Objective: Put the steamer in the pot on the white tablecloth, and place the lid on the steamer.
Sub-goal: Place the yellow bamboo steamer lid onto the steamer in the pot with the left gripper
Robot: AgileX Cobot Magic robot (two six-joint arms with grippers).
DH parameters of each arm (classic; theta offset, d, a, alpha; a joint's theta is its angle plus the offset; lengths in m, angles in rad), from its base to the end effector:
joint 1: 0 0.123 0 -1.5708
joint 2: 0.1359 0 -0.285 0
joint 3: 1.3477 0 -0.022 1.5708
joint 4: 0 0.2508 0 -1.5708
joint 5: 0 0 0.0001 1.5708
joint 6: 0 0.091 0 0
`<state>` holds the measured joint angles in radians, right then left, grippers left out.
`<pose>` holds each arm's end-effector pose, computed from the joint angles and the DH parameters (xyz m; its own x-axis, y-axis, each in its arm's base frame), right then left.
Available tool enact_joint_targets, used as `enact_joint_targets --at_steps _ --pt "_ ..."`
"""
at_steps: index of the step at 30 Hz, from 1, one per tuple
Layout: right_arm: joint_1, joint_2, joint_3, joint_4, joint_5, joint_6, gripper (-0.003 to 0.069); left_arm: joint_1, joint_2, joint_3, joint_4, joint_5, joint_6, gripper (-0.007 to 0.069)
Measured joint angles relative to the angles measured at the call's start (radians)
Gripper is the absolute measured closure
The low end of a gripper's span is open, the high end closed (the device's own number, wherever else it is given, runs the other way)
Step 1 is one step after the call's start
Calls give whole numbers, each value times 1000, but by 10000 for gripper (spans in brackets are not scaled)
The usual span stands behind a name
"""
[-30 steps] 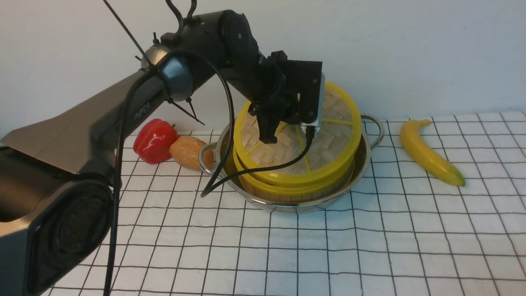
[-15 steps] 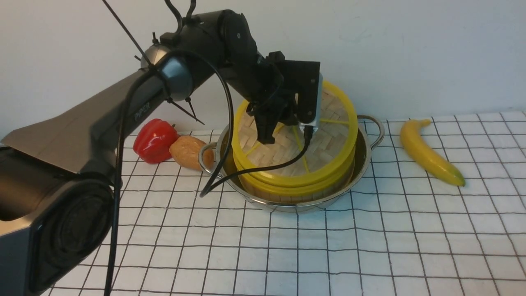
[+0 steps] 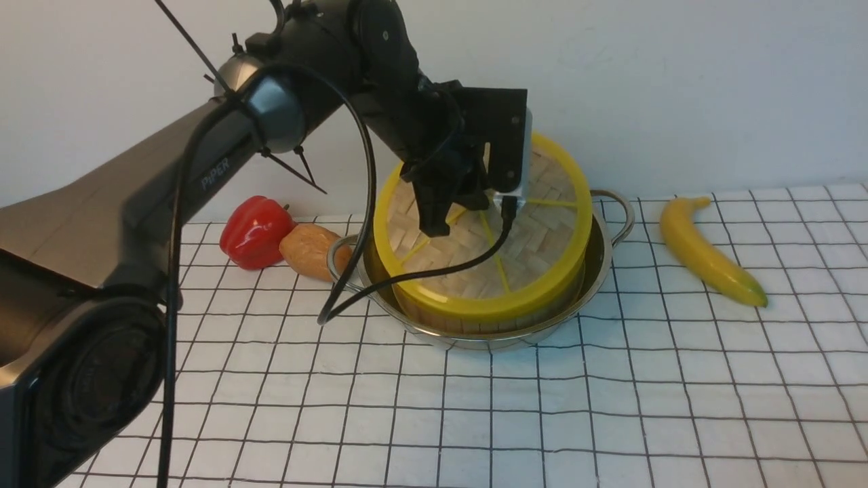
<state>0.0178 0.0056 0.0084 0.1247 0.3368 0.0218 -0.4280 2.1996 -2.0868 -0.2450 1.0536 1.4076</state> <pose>0.0541 0.0047 0.1799 -0.2637 0.1343 -0.9552 -0.0210 0.9892 0.1449 0.4392 -0.2215 0.2663 0.2534 0.9151 -0.3136 0.9047 -0.1094 0.4118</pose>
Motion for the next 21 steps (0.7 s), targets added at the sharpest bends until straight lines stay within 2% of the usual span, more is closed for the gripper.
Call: enact_joint_targets --at_steps 21 --pt "0 0 0 0 0 0 419 0 0 0 24 -15 3 508"
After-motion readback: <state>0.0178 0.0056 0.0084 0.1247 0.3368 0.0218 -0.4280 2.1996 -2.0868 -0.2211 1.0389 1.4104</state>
